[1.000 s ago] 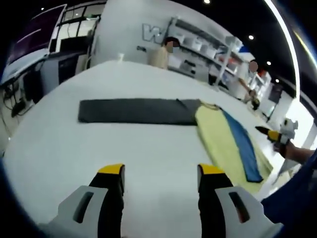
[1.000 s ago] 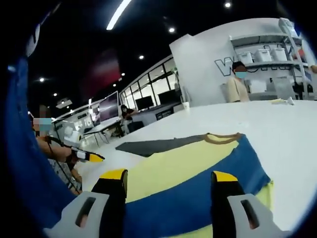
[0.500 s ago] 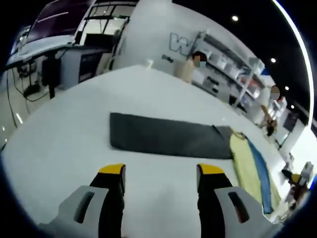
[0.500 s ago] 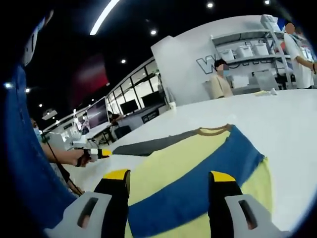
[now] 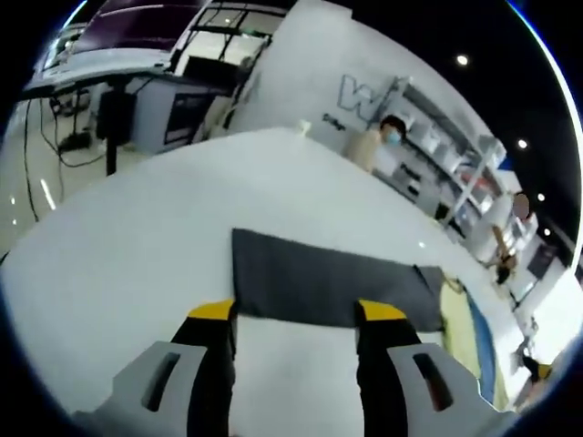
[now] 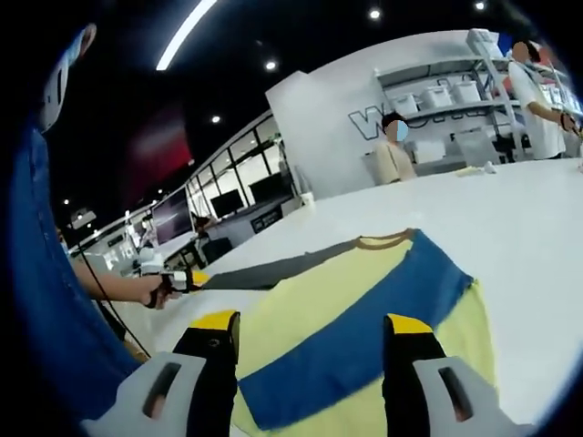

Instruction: Fold the garment on the visible template until the final outline fits inside the template.

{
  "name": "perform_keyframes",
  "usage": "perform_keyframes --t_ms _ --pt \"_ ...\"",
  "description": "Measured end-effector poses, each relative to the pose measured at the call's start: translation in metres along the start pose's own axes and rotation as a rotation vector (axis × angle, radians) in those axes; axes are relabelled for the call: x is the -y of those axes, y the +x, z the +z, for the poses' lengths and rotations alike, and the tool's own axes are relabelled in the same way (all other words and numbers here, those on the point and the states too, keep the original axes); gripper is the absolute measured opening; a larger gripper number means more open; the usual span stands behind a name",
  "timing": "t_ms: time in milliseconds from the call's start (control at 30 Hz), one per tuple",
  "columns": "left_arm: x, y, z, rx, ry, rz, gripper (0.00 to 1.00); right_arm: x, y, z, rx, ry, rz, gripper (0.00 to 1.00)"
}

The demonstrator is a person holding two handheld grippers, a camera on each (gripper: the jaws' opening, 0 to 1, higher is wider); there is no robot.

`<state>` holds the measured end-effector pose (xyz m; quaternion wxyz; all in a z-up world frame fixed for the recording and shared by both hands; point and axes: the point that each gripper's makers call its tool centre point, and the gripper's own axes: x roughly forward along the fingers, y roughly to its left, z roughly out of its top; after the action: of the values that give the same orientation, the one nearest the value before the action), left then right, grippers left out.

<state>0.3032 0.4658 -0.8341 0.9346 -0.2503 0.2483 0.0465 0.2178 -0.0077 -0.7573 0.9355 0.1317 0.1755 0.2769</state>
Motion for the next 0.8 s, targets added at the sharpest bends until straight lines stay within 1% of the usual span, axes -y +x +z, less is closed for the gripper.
perform_keyframes --t_ms 133,200,233,333,367,433,500,567,667,767,800 --pt "-0.002 0.007 0.005 0.010 -0.018 -0.004 0.46 0.001 -0.005 -0.004 -0.005 0.002 -0.019 0.63" --pt "-0.001 0.009 0.006 0.011 -0.013 -0.002 0.44 0.001 -0.007 -0.005 -0.005 0.008 -0.026 0.63" --pt "-0.005 0.013 0.008 0.009 -0.014 -0.002 0.43 0.001 -0.007 -0.006 -0.004 0.008 -0.027 0.63" --pt "-0.005 0.018 0.008 0.001 -0.011 0.002 0.36 -0.003 -0.008 -0.009 -0.010 0.009 -0.035 0.63" --pt "-0.004 0.017 0.007 0.000 -0.009 0.004 0.31 -0.003 -0.008 -0.010 -0.014 0.007 -0.036 0.63" --pt "-0.003 0.017 0.006 0.003 -0.006 0.006 0.26 -0.003 -0.009 -0.014 -0.029 0.004 -0.035 0.63" --pt "-0.006 0.018 0.004 0.001 -0.004 0.017 0.25 -0.006 -0.009 -0.015 -0.034 -0.001 -0.031 0.63" --pt "-0.010 0.021 0.005 0.008 0.002 0.031 0.20 -0.004 -0.010 -0.016 -0.040 -0.002 -0.031 0.63" --pt "-0.017 0.025 0.007 0.014 0.017 0.042 0.16 -0.003 -0.011 -0.016 -0.040 0.000 -0.031 0.63" --pt "-0.013 0.022 0.007 0.020 0.022 0.048 0.15 -0.001 -0.011 -0.016 -0.039 -0.002 -0.032 0.63" --pt "-0.015 0.023 0.008 0.021 0.018 0.051 0.14 -0.004 -0.011 -0.016 -0.040 -0.001 -0.032 0.63"
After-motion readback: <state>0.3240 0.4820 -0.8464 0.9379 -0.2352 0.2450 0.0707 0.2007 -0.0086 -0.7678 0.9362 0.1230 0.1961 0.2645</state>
